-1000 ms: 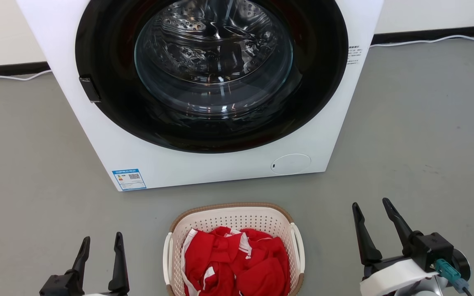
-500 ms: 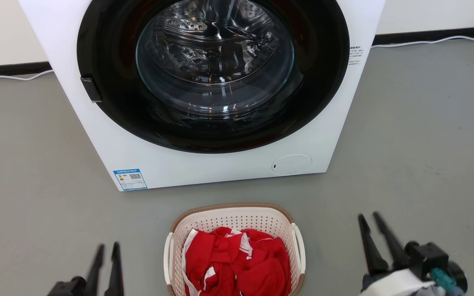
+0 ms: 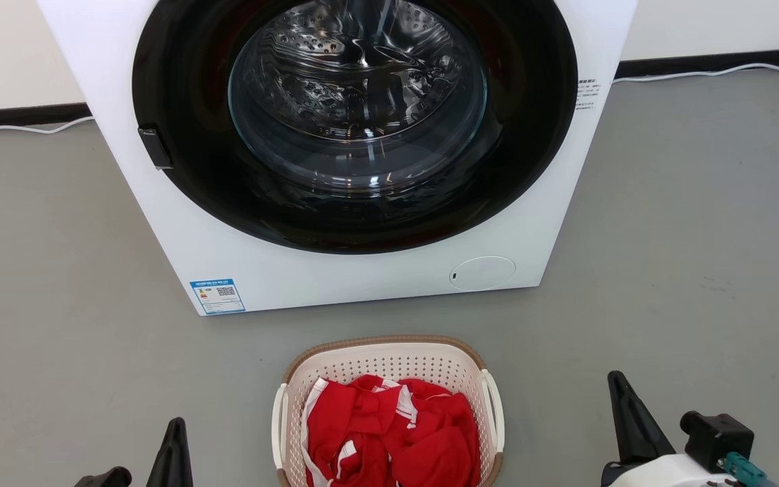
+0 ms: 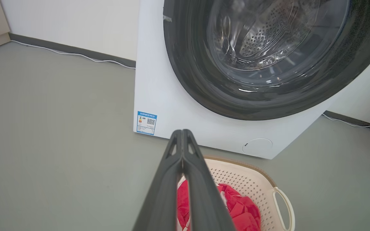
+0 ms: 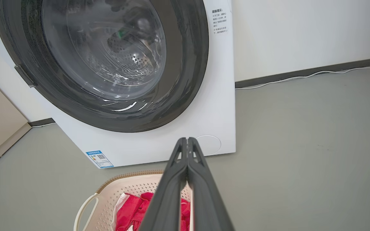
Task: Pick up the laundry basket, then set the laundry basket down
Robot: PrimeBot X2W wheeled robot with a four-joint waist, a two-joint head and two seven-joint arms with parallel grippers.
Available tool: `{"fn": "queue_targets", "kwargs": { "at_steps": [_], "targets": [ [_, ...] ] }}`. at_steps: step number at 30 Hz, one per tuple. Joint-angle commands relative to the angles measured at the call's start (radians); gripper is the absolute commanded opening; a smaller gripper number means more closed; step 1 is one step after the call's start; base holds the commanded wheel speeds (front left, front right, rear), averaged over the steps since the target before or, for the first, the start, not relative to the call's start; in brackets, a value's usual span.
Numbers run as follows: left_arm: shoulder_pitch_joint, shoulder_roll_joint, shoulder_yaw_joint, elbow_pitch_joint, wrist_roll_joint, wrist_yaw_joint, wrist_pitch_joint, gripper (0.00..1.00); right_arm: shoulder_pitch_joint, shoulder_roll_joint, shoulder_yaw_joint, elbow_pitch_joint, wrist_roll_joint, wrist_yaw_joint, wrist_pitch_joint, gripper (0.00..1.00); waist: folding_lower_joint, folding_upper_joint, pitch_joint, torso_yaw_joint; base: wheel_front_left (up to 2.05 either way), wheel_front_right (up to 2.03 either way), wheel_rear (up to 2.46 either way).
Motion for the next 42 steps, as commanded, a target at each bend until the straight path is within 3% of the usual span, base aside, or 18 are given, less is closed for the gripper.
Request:
{"fn": "queue_targets", "kwargs": {
  "at_steps": [1, 42],
  "targets": [
    [-0.026, 0.012, 0.014, -0.020, -0.034, -0.007, 0.006, 0.00, -0.022, -0.014, -0.005, -0.029, 0.039, 0.000, 0.005, 0.00, -0.0001, -0.0001, 0.000, 0.001, 0.00, 0.00, 0.00],
    [-0.078, 0.018, 0.068, -0.013, -0.477, -0.026, 0.124, 0.00, -0.024, -0.033, -0.052, -0.062, 0.532, 0.000, 0.106, 0.00, -0.0002, -0.0001, -0.017, 0.023, 0.00, 0.00, 0.00]
  ]
}}
